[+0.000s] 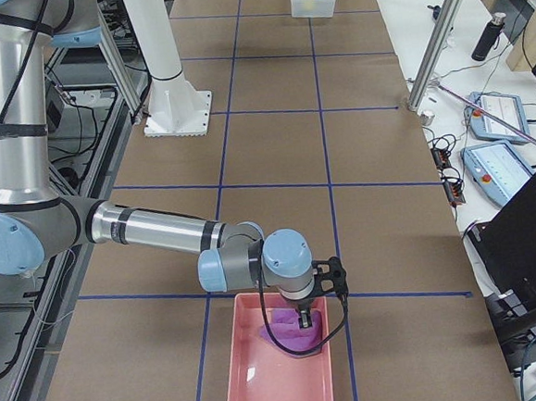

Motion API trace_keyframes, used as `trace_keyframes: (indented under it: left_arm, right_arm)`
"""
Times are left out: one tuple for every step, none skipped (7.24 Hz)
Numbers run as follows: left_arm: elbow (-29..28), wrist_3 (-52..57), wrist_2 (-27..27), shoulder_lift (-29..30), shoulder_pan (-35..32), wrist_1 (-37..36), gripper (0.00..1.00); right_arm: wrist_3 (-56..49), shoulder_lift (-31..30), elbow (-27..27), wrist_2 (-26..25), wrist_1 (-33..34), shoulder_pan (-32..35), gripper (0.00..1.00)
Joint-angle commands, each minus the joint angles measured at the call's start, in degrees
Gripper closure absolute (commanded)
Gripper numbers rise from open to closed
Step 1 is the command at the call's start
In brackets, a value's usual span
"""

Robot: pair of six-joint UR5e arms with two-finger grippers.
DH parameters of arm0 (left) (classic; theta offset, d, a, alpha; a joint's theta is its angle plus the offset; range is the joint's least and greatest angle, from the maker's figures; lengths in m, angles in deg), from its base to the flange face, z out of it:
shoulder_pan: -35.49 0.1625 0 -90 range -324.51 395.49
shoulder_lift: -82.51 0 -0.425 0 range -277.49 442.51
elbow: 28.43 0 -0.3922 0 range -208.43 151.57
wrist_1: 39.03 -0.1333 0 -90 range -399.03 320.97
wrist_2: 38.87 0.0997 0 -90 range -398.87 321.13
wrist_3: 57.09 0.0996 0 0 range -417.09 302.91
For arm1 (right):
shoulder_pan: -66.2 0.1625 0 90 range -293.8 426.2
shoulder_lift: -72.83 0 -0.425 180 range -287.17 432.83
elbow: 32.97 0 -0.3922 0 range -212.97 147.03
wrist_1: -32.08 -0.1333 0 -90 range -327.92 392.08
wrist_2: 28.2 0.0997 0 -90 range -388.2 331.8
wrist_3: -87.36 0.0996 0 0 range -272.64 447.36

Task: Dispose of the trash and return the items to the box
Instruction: 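Lower the cloth into the pink bin and open the right gripper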

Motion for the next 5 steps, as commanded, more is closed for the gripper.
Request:
trace_keyframes:
  left_arm:
    - [-0.09, -0.04, 0.00, 0.08, 0.02, 0.00, 0.01]
    - [-0.09, -0.04, 0.00, 0.00, 0.02, 0.00, 0.01]
    - [-0.09, -0.04, 0.00, -0.44, 0.02, 0.00, 0.01]
    - [-0.01, -0.04, 0.00, -0.53, 0.02, 0.00, 0.01]
    - [0.08, 0.05, -0.09, -0.62, 0.02, 0.00, 0.01]
  right_arm:
    - [0.28, 0.65, -3.93, 2.45, 3.83, -0.10, 0.00]
    - [0.19, 1.53, -8.82, 2.20, 12.48, -0.10, 0.00]
    - [0.19, 1.27, -13.22, 1.33, 17.96, -0.36, 0.00]
    - [0.10, 0.40, -14.39, -1.12, 18.54, -0.36, 0.00]
    - [0.02, -0.13, -14.49, -5.32, 18.72, -0.45, 0.00]
